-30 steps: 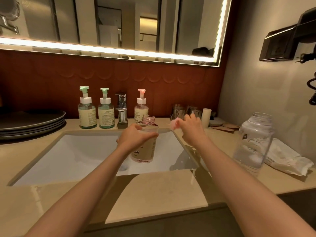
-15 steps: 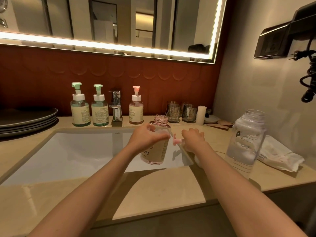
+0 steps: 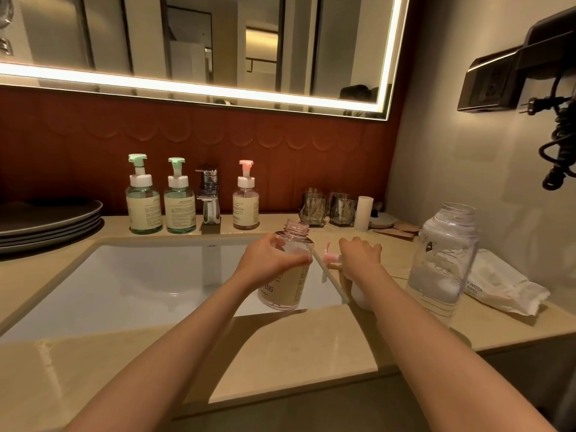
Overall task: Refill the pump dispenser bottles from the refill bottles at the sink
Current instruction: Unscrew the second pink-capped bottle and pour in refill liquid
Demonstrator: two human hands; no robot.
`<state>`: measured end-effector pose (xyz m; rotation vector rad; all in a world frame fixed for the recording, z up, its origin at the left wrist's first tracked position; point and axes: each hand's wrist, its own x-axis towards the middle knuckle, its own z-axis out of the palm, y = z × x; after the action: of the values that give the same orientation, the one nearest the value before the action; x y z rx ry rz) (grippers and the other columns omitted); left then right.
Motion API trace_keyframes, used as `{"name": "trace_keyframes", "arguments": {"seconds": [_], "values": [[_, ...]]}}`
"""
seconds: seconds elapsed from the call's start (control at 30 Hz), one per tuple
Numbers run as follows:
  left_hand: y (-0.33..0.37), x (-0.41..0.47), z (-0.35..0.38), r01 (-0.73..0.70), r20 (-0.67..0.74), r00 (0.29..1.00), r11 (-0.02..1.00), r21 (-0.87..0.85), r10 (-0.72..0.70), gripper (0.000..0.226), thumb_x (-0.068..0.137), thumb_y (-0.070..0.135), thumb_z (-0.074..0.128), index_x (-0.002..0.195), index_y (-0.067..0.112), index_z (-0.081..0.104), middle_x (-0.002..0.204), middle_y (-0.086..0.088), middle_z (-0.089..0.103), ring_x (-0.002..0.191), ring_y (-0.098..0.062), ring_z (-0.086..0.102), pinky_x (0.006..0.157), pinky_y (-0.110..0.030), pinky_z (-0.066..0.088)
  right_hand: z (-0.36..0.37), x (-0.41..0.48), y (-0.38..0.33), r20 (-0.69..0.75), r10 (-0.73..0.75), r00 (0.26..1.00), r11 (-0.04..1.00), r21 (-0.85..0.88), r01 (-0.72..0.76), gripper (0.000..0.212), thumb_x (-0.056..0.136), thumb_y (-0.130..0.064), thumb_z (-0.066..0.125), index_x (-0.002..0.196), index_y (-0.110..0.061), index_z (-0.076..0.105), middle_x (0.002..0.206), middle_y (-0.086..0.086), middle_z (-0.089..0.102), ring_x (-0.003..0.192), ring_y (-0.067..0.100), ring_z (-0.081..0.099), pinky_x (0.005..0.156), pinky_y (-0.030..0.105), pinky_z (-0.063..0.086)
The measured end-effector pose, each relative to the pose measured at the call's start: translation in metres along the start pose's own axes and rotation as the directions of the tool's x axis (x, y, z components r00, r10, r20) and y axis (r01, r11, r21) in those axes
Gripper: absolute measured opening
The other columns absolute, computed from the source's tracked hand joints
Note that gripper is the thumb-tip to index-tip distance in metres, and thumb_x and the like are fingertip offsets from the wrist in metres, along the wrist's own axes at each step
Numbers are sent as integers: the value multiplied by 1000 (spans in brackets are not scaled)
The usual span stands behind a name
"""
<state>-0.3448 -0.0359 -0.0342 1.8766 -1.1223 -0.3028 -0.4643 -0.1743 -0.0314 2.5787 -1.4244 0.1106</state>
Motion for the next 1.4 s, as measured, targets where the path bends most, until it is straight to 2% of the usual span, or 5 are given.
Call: {"name": "trace_keyframes", "arguments": {"seconds": [0.47, 0.7, 1.03, 1.17, 1.4], "values": [[6, 1, 6, 7, 15, 1000, 1000, -3, -7, 75, 70, 53, 72, 128, 13, 49, 128, -7, 55, 109, -26, 52, 81, -36, 46, -7, 3, -1, 6, 81, 997, 961, 265, -80, 57, 85, -38, 63, 133, -18, 39, 129, 9, 49, 119, 28, 46, 100, 49, 37], [15, -3, 13, -37, 26, 999, 998, -53, 39, 77, 68, 54, 73, 129, 14, 49, 128, -6, 55, 107, -23, 51, 78, -33, 44, -50, -12, -4, -215, 125, 969, 761, 647, 46, 49, 82, -5, 61, 128, -14, 43, 125, 11, 49, 107, 27, 53, 80, 33, 48], [34, -18, 29, -82, 55, 995, 995, -65, 86, 76, 67, 57, 72, 126, 14, 52, 122, -4, 58, 103, -21, 53, 77, -32, 45, -107, -80, 32, -665, 203, 719, 699, 613, 369, 32, 84, -6, 58, 115, -14, 55, 117, 2, 52, 101, 14, 48, 78, 19, 40], [44, -24, 42, -103, 50, 993, 990, -98, 108, 70, 68, 54, 73, 122, 14, 54, 118, -3, 59, 101, -21, 53, 77, -32, 44, -97, -97, 50, -737, 244, 631, 798, 522, 300, 35, 83, -10, 60, 117, -16, 56, 125, 4, 49, 115, 17, 40, 80, 11, 30], [64, -30, 55, -132, 56, 988, 977, -164, 143, 76, 63, 56, 76, 123, 14, 52, 117, -2, 59, 102, -21, 53, 74, -31, 42, -75, -114, 73, -634, 383, 672, 845, 535, 23, 64, 79, -32, 64, 135, -23, 36, 139, 4, 36, 127, 22, 32, 99, 35, 28]]}}
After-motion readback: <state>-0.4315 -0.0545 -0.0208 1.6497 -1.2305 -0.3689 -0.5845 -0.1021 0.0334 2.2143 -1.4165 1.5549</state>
